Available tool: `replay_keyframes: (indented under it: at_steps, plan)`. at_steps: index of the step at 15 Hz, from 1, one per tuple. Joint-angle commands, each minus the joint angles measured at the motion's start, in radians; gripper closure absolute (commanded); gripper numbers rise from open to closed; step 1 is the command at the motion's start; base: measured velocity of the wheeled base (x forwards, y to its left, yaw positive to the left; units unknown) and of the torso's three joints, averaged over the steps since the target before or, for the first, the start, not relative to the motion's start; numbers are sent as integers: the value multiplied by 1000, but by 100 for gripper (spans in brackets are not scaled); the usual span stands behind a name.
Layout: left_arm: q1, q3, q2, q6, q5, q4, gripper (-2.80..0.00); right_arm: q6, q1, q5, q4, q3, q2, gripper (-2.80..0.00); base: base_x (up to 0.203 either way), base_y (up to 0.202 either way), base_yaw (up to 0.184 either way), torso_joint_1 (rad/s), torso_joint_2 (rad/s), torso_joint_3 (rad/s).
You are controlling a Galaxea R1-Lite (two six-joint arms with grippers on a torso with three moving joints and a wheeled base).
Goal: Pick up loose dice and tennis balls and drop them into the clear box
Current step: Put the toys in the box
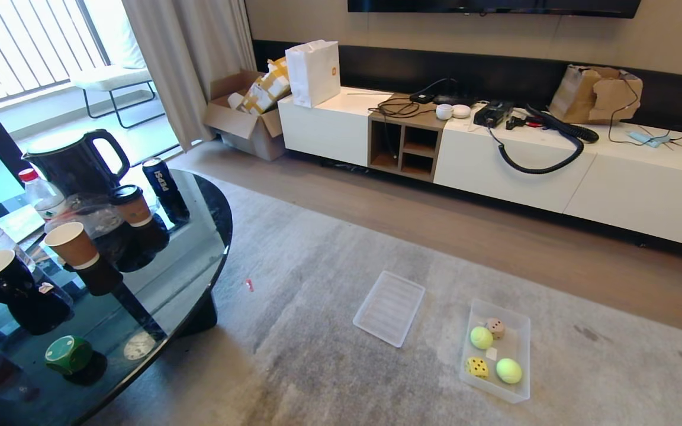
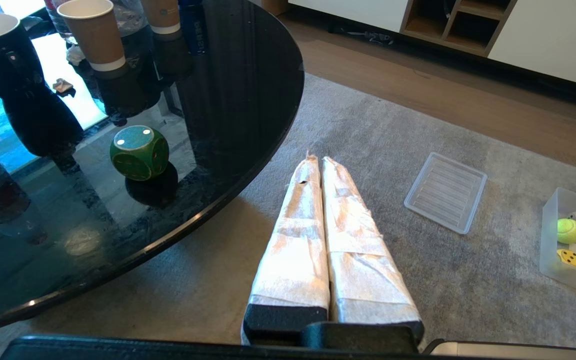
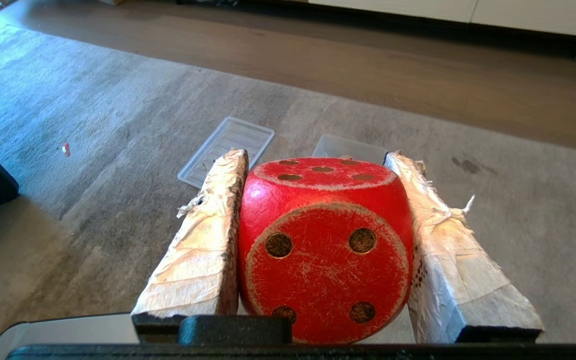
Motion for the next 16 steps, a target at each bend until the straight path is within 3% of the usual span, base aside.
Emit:
replay_keyframes:
  at_steps: [1,6,16]
  plan:
    - [0,0,1,0,2,0,0,0,0,0,0,0,0,0,0,0,0,0,0,0]
    - [0,0,1,0,2,-2,0,0,0,-1,0,0,0,0,0,0,0,0,2,-26]
    - [0,0,1,-9,5,0,0,0,0,0,0,-1,0,0,0,0,0,4,2,-193]
